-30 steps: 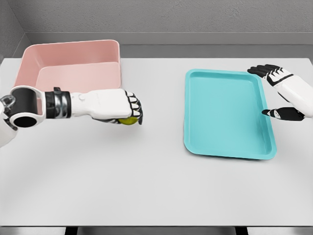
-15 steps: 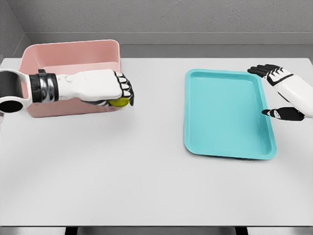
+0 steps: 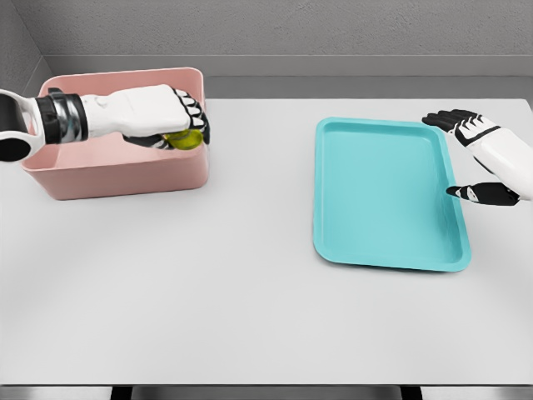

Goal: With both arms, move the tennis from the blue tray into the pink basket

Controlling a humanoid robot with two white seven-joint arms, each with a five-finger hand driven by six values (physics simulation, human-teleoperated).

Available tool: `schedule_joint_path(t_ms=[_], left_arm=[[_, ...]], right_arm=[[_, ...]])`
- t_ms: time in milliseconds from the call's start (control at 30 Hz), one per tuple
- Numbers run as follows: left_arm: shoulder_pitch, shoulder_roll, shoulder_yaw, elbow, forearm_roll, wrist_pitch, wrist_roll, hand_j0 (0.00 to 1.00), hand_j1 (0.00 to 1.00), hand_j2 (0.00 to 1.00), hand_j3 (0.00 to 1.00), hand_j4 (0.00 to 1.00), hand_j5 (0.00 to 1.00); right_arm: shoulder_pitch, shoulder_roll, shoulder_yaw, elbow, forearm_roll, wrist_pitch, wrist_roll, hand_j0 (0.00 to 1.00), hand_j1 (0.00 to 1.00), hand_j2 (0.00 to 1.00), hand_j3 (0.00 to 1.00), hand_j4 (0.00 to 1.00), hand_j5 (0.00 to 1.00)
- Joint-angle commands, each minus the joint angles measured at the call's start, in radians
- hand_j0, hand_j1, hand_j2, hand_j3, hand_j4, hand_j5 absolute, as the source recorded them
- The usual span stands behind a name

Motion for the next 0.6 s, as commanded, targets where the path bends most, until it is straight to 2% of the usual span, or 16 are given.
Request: schedule_joint_path(t_ms=[0,267,300,500,533,567], left_arm=[[-0.003,-0.019,0.006,0.056,0.005,0.002,0.000,0.62,0.62,0.62,0.62,0.62,0.62],[-0.043,-0.071,0.021,0.229,0.005,0.002,0.000,0.63,0.63,0.63,0.63,0.63,0.63],[-0.051,-0.079,0.023,0.272,0.005,0.002,0.000,0.64,0.64,0.64,0.64,0.64,0.64],[-0.064,-0.091,0.050,0.361,0.005,0.002,0.002,0.67,0.67,0.67,0.67,0.67,0.67],[-0.064,-0.091,0.060,0.373,0.005,0.002,0.002,0.73,0.73,0.73,0.73,0.73,0.73],[-0.061,-0.093,0.081,0.398,0.005,0.002,0.005,0.88,0.88,0.88,0.88,0.88,0.88]], right_arm=[[0.000,-0.001,0.000,0.000,-0.007,0.003,-0.001,1.00,1.00,1.00,1.00,1.00,1.00],[0.000,-0.001,0.000,0.000,-0.007,0.003,-0.001,1.00,1.00,1.00,1.00,1.00,1.00],[0.000,-0.001,0.000,0.000,-0.007,0.003,-0.001,1.00,1.00,1.00,1.00,1.00,1.00],[0.000,-0.001,0.000,0.000,-0.007,0.003,-0.001,1.00,1.00,1.00,1.00,1.00,1.00],[0.000,-0.001,0.000,0.000,-0.007,0.003,-0.001,1.00,1.00,1.00,1.00,1.00,1.00],[0.000,-0.001,0.000,0.000,-0.007,0.003,-0.001,1.00,1.00,1.00,1.00,1.00,1.00]])
